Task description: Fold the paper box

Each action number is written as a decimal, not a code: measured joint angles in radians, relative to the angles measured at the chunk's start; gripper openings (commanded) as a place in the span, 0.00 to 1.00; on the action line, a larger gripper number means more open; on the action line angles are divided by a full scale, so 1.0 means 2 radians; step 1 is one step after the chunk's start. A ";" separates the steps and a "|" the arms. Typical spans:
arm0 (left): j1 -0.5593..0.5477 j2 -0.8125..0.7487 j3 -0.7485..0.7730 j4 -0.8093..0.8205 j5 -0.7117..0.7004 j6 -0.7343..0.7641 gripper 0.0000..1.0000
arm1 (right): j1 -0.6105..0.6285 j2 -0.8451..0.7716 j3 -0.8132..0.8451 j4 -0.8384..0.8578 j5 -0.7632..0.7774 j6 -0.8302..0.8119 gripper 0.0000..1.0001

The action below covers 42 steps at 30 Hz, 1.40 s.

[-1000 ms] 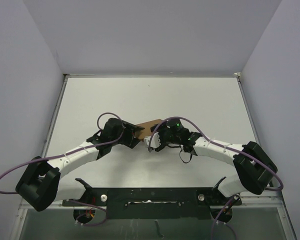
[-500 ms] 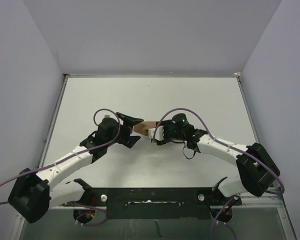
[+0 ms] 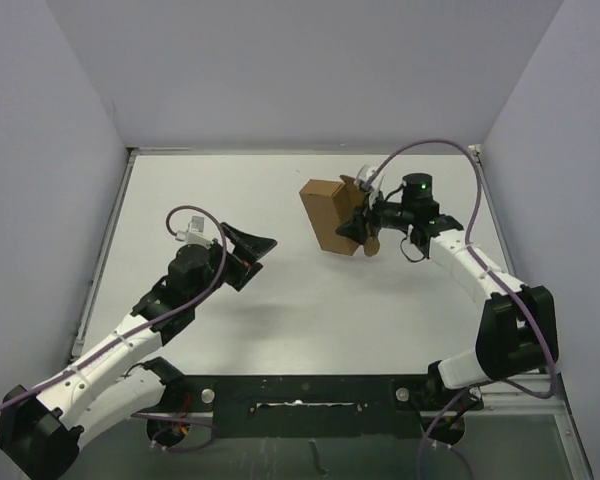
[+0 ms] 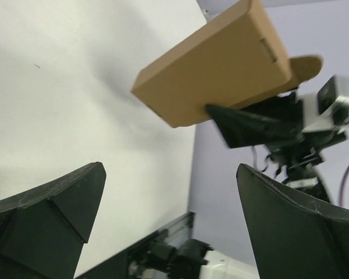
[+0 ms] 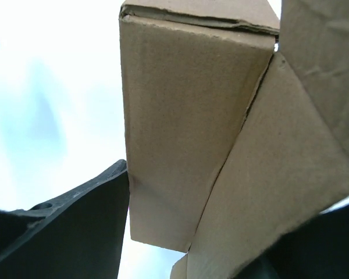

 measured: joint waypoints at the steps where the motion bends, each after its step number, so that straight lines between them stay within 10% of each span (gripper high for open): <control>1: 0.000 -0.002 -0.004 0.000 -0.001 0.023 0.98 | -0.015 0.010 0.011 0.000 -0.022 0.029 0.46; 20: 0.000 0.040 -0.060 0.053 0.028 0.248 0.98 | -0.045 0.269 0.029 0.083 -0.194 0.466 0.59; 36: 0.000 0.172 0.011 0.064 0.040 0.306 0.98 | -0.049 0.283 0.086 -0.114 -0.106 0.329 0.92; 42: 0.000 0.172 0.018 0.061 0.041 0.322 0.96 | -0.098 0.252 0.086 -0.179 -0.064 0.235 0.87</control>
